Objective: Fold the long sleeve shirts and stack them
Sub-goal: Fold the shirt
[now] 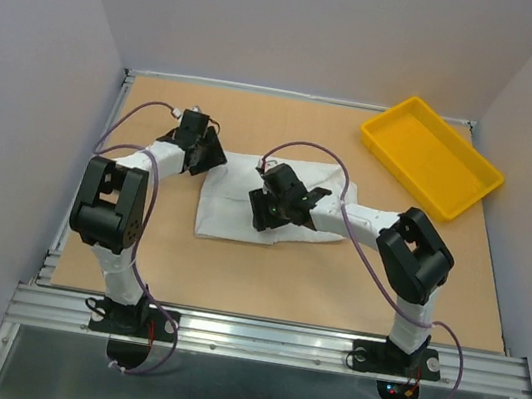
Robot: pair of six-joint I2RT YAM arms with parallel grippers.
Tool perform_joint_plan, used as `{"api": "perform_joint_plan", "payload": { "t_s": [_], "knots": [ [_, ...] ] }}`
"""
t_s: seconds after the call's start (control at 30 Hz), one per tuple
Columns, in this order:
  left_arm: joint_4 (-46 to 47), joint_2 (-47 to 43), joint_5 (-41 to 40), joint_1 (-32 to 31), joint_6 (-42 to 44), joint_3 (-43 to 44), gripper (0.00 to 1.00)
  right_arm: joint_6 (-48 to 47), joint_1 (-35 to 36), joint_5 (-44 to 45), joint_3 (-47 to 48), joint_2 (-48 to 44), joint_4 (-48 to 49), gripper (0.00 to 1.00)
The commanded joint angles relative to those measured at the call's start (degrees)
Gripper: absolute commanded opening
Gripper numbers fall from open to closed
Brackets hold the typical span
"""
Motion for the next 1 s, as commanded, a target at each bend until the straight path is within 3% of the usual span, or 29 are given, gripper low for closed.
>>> {"api": "perform_joint_plan", "payload": {
  "t_s": [0.0, 0.07, 0.2, 0.3, 0.5, 0.8, 0.97],
  "knots": [
    [-4.32, -6.96, -4.21, 1.48, 2.92, 3.40, 0.71, -6.05, 2.15, 2.38, 3.54, -5.56, 1.65, 0.61],
    [-5.65, -10.57, -5.99, 2.71, 2.92, 1.39, 0.83, -10.53, 5.57, 4.92, 2.84, -6.98, 1.56, 0.68],
    [-6.70, -19.98, -6.18, 8.86, 3.27, -5.90, 0.95, -16.52, 11.81, 6.51, 3.53, -7.78, 1.65, 0.75],
    [-6.97, -27.01, -3.29, 15.36, 4.85, -12.40, 0.95, -21.17, 15.86, 8.01, 5.73, -5.59, 1.73, 0.75],
    [-6.09, -30.28, 3.13, 23.36, 7.67, -18.74, 0.95, -24.78, 19.91, 10.47, 12.92, 2.05, 1.73, 0.75],
    [-4.95, -28.00, 7.45, 26.45, 9.16, -19.19, 0.95, -31.55, 21.93, 13.28, 21.37, 11.20, 1.91, 0.74],
    [-4.34, -28.61, 7.97, 26.45, 9.25, -19.72, 0.95, -35.50, 22.02, 15.65, 24.36, 15.15, 1.91, 0.69]
  ]
}}
